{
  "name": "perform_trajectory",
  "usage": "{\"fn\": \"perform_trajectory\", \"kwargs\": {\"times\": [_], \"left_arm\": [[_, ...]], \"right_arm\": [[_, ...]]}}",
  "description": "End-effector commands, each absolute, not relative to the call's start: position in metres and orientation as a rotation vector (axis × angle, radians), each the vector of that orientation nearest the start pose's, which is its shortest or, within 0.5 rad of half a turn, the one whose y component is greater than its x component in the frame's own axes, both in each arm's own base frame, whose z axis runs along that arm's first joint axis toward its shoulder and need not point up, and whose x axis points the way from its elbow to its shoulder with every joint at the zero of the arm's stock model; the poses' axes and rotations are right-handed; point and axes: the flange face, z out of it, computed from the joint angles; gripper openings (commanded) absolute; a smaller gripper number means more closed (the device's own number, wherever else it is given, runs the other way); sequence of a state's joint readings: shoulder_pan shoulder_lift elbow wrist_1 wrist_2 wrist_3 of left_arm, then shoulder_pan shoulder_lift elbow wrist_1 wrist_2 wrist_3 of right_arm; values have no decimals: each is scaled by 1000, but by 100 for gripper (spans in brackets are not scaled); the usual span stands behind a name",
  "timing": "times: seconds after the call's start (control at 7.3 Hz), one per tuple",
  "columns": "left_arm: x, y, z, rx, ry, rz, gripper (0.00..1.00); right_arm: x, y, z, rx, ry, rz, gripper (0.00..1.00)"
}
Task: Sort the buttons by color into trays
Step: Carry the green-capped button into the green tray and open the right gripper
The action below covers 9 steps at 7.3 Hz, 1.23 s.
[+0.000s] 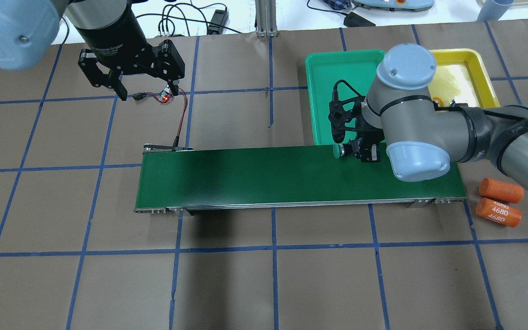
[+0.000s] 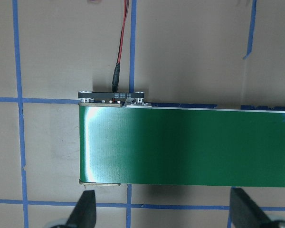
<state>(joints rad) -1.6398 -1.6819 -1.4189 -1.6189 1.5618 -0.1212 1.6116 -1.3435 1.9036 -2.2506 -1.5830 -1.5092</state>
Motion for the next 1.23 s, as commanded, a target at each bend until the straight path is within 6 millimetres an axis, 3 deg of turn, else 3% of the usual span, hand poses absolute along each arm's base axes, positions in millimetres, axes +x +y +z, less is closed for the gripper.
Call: {"fn": "perform_trajectory", "kwargs": {"times": [0.0,0.14,0.27,0.55,0.82,1.1], "left_arm": [[-171,-527,501,-82,3148,11,100],[-171,-527,501,-82,3148,11,100],[-171,-527,501,-82,3151,11,100],[-171,-527,501,-82,3149,11,100],[-171,-527,501,-82,3149,11,100],[-171,-527,501,-82,3148,11,100]], "right_arm": [[125,-613,272,-2217,2371,-147,23],[121,-624,256,-2209,2361,-126,49],[120,-627,253,-2206,2357,-123,95],[121,-620,275,-2208,2360,-127,100],[116,-597,344,-2140,2450,-195,100],[114,-559,414,-1811,2667,-191,100]]}}
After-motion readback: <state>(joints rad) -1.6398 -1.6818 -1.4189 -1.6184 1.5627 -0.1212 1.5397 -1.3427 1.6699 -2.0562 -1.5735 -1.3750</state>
